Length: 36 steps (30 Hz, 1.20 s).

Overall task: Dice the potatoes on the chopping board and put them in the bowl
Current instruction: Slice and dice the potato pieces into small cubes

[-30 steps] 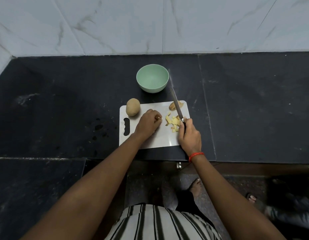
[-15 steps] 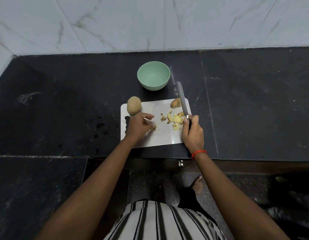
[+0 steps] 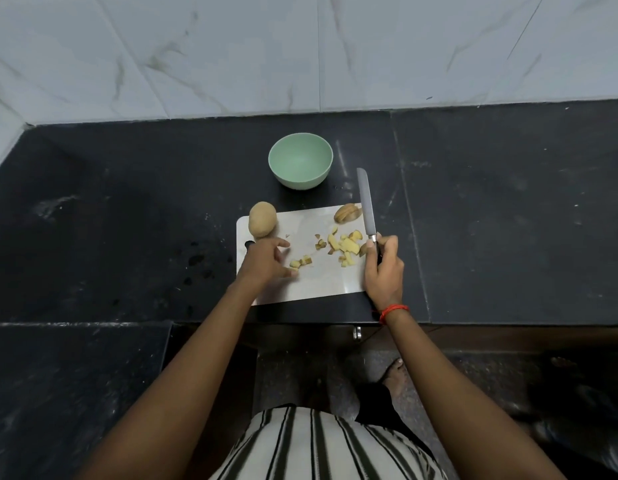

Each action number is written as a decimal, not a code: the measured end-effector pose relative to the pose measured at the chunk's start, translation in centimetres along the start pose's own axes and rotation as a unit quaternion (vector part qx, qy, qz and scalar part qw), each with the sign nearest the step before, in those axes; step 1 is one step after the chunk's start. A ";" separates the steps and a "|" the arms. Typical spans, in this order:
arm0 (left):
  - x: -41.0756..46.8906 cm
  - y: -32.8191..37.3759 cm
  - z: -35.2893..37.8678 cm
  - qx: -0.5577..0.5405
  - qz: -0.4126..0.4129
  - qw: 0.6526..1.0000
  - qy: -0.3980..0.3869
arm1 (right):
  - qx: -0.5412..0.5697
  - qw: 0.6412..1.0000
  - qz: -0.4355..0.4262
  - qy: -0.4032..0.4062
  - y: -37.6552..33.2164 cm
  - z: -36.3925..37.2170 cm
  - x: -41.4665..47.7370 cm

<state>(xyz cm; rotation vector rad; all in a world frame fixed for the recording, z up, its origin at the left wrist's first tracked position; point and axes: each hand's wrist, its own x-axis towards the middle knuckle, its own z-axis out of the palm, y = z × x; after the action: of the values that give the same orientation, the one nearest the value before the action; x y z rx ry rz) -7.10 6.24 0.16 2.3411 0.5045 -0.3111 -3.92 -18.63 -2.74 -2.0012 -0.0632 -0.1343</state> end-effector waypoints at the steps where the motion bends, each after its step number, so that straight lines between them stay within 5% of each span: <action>1: 0.0 -0.2 0.0 0.001 -0.007 1.000 -0.014 | 0.005 1.000 0.001 0.000 0.0 -0.1 0.0; 28: 4.4 7.2 3.6 -0.036 0.067 0.996 -0.040 | 0.074 0.997 0.031 0.014 0.0 -0.4 0.6; 32: 6.3 8.4 2.2 0.022 0.136 0.989 0.057 | 0.080 0.996 0.030 0.016 -0.2 -0.4 0.5; 36: 8.1 11.2 3.2 0.108 0.237 0.963 0.071 | 0.080 0.996 0.027 0.021 -0.5 -0.5 0.4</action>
<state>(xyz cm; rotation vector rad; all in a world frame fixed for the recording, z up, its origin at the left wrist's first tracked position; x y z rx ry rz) 4.81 -1.32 1.60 2.6172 -0.0399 0.0325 -3.56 -18.83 -2.02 -1.8385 0.0082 -0.1324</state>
